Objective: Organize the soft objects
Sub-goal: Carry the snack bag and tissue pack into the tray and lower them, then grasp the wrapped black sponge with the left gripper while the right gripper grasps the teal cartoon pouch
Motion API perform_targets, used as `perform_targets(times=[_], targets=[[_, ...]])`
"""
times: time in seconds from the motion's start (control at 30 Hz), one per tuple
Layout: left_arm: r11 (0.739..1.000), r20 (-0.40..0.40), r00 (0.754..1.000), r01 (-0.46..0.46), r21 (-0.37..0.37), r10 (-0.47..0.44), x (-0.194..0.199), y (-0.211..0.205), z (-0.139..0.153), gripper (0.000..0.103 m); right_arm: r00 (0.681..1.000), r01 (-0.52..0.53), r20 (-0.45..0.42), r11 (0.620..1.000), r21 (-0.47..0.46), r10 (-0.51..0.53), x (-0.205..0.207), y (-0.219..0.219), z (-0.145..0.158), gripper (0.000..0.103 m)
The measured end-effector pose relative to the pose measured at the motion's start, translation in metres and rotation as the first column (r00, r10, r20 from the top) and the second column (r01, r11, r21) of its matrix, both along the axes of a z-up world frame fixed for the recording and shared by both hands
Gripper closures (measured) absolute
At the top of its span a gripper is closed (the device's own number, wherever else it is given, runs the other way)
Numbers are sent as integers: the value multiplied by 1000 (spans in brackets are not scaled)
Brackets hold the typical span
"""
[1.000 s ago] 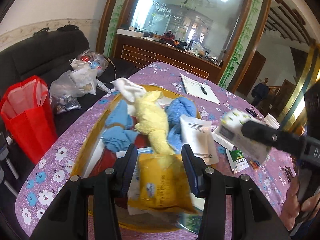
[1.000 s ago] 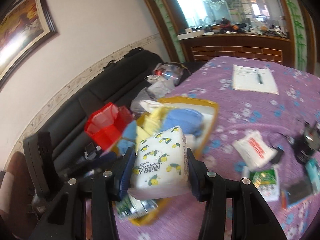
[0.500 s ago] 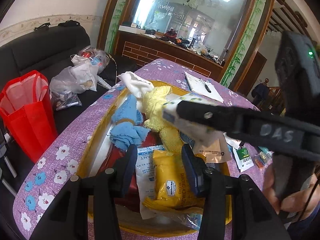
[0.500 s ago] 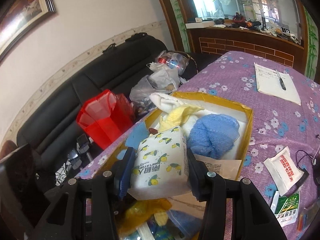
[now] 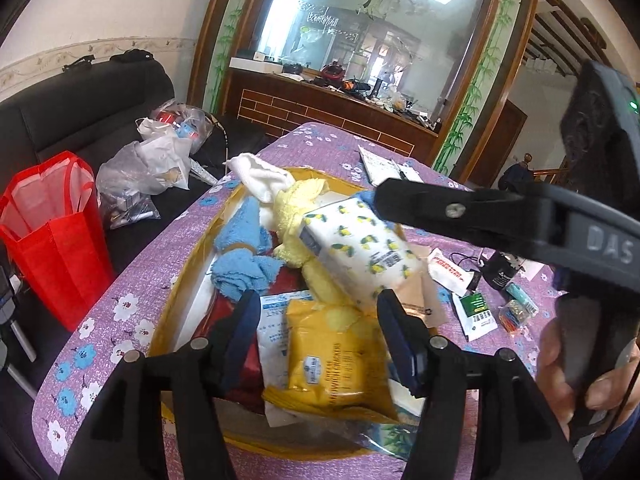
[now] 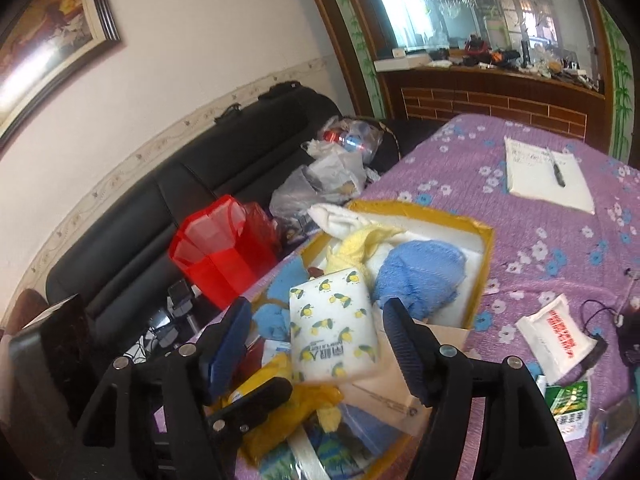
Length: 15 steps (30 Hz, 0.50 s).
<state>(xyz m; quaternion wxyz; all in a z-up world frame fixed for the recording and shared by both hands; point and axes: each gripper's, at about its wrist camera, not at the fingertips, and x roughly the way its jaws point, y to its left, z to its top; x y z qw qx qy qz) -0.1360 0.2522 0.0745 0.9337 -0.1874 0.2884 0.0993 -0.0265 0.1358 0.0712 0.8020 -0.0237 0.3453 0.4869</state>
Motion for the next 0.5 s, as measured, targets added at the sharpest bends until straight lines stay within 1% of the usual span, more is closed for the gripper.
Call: perform_targets(times=[0.07,0.27,0.4,0.43,0.47,0.5], targets=[[1000,6,1000,-5,12,4,-2,-4,4,38,1000,-1,-6,1000,23,1,-2,-13,6,29],[999,24,1000,8,44,-9,-5,-23,21,37,1000,8,-25,997,77,-6,-3,-59,20,29],[995,36,998,46,91,-50,-5,-52,35,36,999,36,-30,995,89,-34,5,-110,22,29],[994,37,998,54,98,-58,-4,-58,37,34,998,49,-29,995,88,-47,7,-121,22,28],[991,37,996,72,109,-77,-2,-69,40,32,997,78,-29,993,88,-76,13,-140,20,28],[990,37,995,87,115,-92,0,-76,42,32,995,94,-29,991,92,-91,16,-151,19,28]])
